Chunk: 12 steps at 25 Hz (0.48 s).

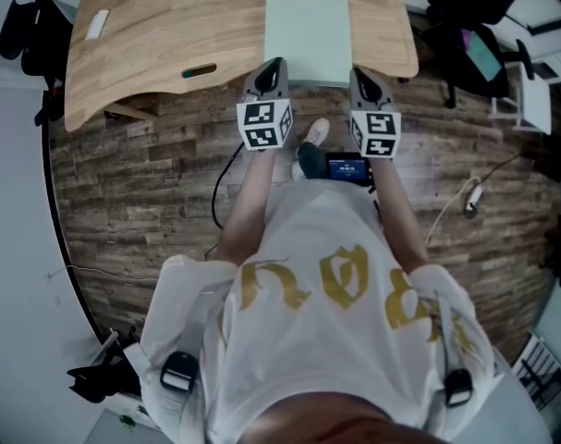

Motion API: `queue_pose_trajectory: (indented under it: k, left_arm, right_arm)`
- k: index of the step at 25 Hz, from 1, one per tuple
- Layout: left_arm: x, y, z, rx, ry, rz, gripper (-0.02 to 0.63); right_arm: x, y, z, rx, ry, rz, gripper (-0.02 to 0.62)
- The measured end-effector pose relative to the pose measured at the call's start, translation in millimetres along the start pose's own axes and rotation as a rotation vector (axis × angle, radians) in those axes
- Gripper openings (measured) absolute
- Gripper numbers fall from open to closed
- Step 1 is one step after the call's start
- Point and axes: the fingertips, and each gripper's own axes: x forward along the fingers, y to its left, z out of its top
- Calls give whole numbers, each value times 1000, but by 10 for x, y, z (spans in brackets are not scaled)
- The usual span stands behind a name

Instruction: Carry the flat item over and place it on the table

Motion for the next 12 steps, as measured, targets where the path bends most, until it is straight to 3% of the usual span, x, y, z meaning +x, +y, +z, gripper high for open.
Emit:
queue_pose_trajectory:
  k: [12]
  left_arm:
    - [51, -6, -30, -7, 3, 3, 2]
  right_arm:
    - [33, -57, -58, 2, 11, -1, -3]
